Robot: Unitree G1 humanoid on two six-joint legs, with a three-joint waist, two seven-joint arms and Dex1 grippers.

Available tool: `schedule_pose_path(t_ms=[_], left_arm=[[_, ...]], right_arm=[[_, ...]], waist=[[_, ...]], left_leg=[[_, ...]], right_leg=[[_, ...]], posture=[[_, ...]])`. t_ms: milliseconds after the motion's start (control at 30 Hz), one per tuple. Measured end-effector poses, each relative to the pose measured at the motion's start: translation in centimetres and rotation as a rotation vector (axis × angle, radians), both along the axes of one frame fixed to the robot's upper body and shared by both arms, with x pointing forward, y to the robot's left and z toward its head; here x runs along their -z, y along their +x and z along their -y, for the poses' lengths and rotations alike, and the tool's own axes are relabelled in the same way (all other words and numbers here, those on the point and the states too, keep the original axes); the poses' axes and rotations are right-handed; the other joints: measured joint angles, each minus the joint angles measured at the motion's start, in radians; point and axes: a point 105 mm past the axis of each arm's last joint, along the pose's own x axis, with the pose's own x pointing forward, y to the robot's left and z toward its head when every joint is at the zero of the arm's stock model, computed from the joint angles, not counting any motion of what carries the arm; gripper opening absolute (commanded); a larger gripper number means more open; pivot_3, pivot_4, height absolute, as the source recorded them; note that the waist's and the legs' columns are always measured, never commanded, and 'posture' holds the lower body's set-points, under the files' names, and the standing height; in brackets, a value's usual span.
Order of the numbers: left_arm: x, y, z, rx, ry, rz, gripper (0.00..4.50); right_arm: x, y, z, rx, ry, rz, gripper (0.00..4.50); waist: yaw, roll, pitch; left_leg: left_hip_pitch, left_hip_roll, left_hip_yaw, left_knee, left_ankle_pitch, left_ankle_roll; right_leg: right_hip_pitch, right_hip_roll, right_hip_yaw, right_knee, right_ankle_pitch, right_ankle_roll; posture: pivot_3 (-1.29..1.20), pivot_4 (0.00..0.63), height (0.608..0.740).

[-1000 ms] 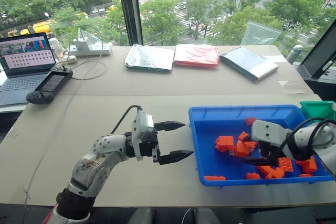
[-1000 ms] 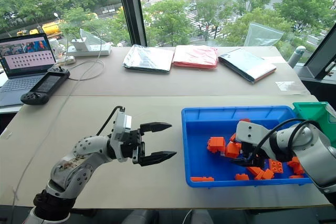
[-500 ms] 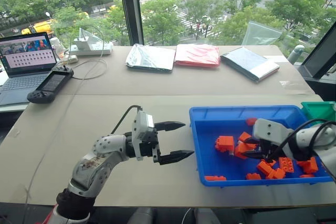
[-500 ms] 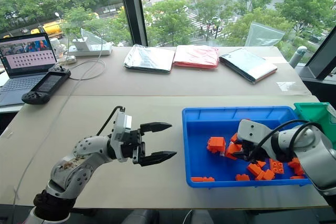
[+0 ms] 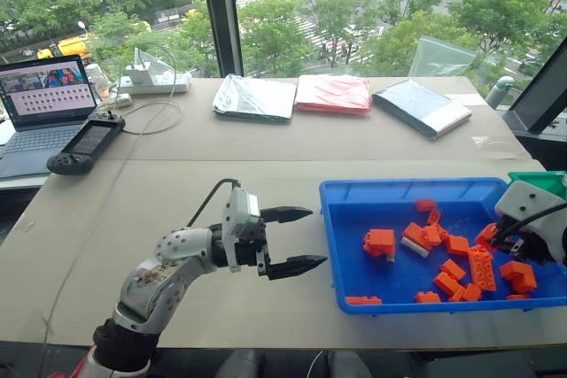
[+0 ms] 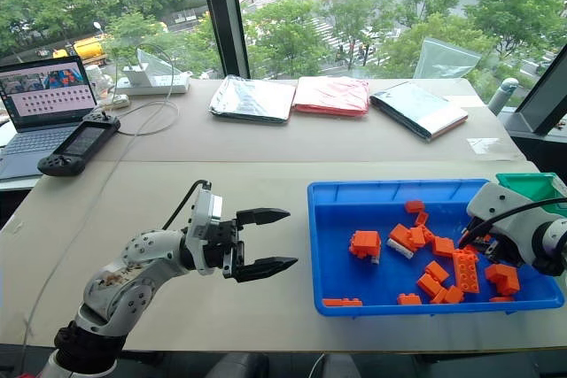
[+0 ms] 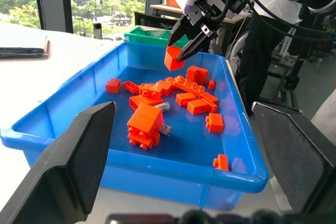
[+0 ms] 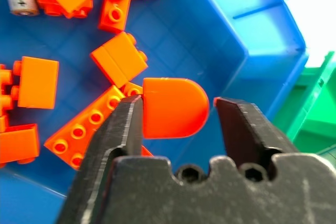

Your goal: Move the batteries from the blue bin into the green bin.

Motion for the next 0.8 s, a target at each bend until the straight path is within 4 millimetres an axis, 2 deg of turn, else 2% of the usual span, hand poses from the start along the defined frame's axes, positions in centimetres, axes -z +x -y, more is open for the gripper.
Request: schedule_pose_path(t_ms=[67, 167, 267, 333, 433, 567, 800], left_arm=[[0.0, 0.0, 0.0, -0.001, 0.003, -0.001, 4.5], [0.1, 0.0, -0.1, -0.001, 0.008, -0.007, 4.5], [0.1, 0.0, 0.0, 0.0, 0.007, -0.006, 4.5], [0.1, 0.0, 0.0, 0.0, 0.007, -0.005, 4.5], [0.1, 0.0, 0.0, -0.001, 0.007, -0.005, 4.5], [0.1, 0.0, 0.0, -0.003, 0.006, -0.006, 4.5], [0.1, 0.1, 0.0, -0.01, 0.005, -0.006, 4.5]], right_arm=[[-0.1, 0.2, -0.6, -0.017, 0.005, 0.006, 4.45], [-1.6, 1.1, -2.2, -0.064, 0.049, 0.078, 4.45], [-2.5, 1.2, -6.2, -0.201, 0.196, 0.109, 4.45], [-1.9, 0.7, -8.2, -0.267, 0.258, 0.058, 4.45], [0.2, -0.3, -10.5, -0.341, 0.327, -0.053, 4.45], [3.5, -0.6, -10.9, -0.315, 0.382, -0.155, 4.45], [5.5, 0.2, -9.4, -0.255, 0.367, -0.183, 4.45]], waist=[[-0.001, 0.0, 0.0], [-0.003, 0.0, 0.0], [-0.005, 0.0, 0.0], [-0.004, -0.001, 0.0], [0.003, -0.001, 0.0], [0.005, -0.002, 0.0], [0.003, -0.002, 0.0]], left_leg=[[0.0, 0.0, 0.0, 0.0, 0.0, 0.0], [0.0, 0.001, 0.0, 0.0, 0.0, 0.0], [0.0, 0.001, -0.001, 0.0, 0.0, 0.0], [-0.001, 0.001, -0.001, 0.0, 0.0, 0.0], [-0.001, 0.001, -0.001, 0.0, 0.0, 0.0], [-0.001, 0.0, -0.001, 0.0, 0.0, 0.0], [0.0, 0.0, -0.001, 0.0, 0.0, 0.0]], right_leg=[[0.0, 0.0, 0.0, 0.0, 0.0, 0.0], [0.0, 0.001, 0.0, 0.0, 0.0, 0.0], [0.0, 0.001, 0.0, 0.0, 0.0, 0.0], [0.0, 0.001, -0.001, -0.001, 0.0, 0.0], [0.0, 0.001, -0.001, -0.001, 0.001, 0.0], [0.0, 0.0, 0.0, -0.001, 0.001, 0.0], [0.0, 0.001, 0.0, -0.001, 0.001, 0.0]], posture=[[0.0, 0.15, 0.74], [0.0, 0.15, 0.74], [0.0, 0.15, 0.74], [0.0, 0.15, 0.74], [0.0, 0.15, 0.74], [0.0, 0.15, 0.74], [0.0, 0.15, 0.74]])
